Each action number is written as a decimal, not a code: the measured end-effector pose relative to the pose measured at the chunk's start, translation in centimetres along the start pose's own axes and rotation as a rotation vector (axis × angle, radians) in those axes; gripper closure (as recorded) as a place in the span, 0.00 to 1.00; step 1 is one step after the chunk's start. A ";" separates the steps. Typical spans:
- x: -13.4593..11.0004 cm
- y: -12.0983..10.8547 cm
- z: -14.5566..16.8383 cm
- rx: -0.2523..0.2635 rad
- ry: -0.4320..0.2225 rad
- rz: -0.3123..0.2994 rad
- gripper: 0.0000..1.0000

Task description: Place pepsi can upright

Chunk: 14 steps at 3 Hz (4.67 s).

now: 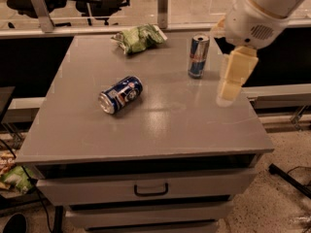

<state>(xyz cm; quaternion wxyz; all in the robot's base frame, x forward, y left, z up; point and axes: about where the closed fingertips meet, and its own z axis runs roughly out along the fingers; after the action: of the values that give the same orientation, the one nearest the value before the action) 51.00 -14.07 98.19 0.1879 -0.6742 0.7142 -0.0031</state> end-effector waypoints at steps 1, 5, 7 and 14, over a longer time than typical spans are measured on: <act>-2.8 -1.7 2.1 -0.039 -0.021 -0.069 0.00; -12.8 -4.6 13.6 -0.172 0.023 -0.386 0.00; -14.8 -5.1 17.2 -0.247 0.013 -0.579 0.00; -19.4 -5.9 16.0 -0.044 0.101 -0.979 1.00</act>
Offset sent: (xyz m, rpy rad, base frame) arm 0.0616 0.1027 -0.0396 -0.0378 0.0880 0.2549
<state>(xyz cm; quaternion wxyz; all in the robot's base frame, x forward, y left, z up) 61.43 8.06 89.95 0.1151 -0.9336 0.3215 -0.1087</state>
